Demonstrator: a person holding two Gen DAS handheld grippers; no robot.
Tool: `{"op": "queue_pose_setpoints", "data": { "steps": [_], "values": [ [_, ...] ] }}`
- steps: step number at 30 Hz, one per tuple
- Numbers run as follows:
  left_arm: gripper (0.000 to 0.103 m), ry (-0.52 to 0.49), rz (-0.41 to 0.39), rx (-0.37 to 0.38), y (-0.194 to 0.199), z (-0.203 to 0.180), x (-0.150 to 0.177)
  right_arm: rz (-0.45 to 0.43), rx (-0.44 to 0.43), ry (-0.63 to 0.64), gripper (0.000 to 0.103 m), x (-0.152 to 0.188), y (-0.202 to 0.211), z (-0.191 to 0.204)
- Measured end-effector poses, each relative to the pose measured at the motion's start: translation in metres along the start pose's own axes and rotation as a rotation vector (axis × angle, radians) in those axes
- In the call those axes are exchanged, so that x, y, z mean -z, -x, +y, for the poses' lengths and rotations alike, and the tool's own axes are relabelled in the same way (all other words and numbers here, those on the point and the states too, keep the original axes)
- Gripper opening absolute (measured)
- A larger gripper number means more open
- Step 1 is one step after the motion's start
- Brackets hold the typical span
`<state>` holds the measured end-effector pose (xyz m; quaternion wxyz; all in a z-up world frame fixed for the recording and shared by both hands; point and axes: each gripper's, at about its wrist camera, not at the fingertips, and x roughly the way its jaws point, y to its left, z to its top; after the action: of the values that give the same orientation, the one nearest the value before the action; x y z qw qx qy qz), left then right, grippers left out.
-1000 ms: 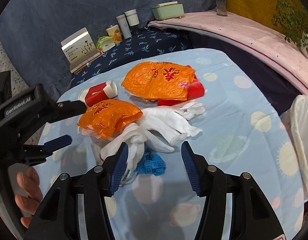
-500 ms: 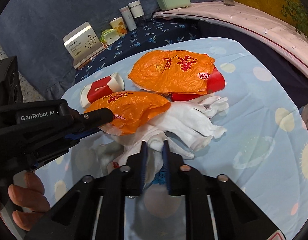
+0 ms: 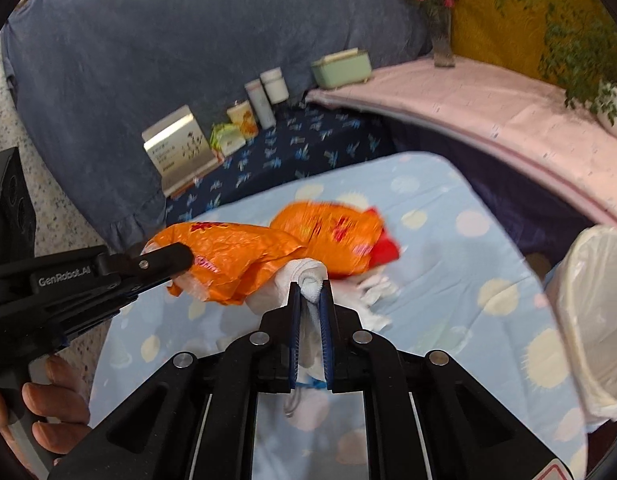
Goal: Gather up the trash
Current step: 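Grasp the orange plastic bag with the left gripper while the right grasps the white glove, then carry the orange bag and white glove over the bin and open both grippers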
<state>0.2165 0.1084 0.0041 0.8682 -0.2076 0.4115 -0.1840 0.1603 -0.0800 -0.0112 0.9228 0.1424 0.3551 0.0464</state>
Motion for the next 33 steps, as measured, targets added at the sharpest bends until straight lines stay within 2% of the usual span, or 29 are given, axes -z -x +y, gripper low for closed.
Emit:
{"op": "queue_pose_setpoints", "data": {
  "steps": [7,17,25,33],
  "values": [
    [0.004,-0.120,-0.065,0.049,0.031,-0.064,-0.009,-0.168,0.063,0.005,0.010,-0.045,0.073,-0.029],
    [0.004,-0.290,-0.072,0.139,0.035,-0.162,0.003,-0.359,0.168,-0.006,0.010,-0.087,0.168,-0.083],
    [0.004,-0.400,-0.035,0.213,0.019,-0.231,0.024,-0.420,0.245,-0.038,0.010,-0.094,0.213,-0.130],
    [0.004,-0.457,0.007,0.249,0.004,-0.269,0.044,-0.421,0.296,-0.081,0.010,-0.085,0.231,-0.171]
  ]
}}
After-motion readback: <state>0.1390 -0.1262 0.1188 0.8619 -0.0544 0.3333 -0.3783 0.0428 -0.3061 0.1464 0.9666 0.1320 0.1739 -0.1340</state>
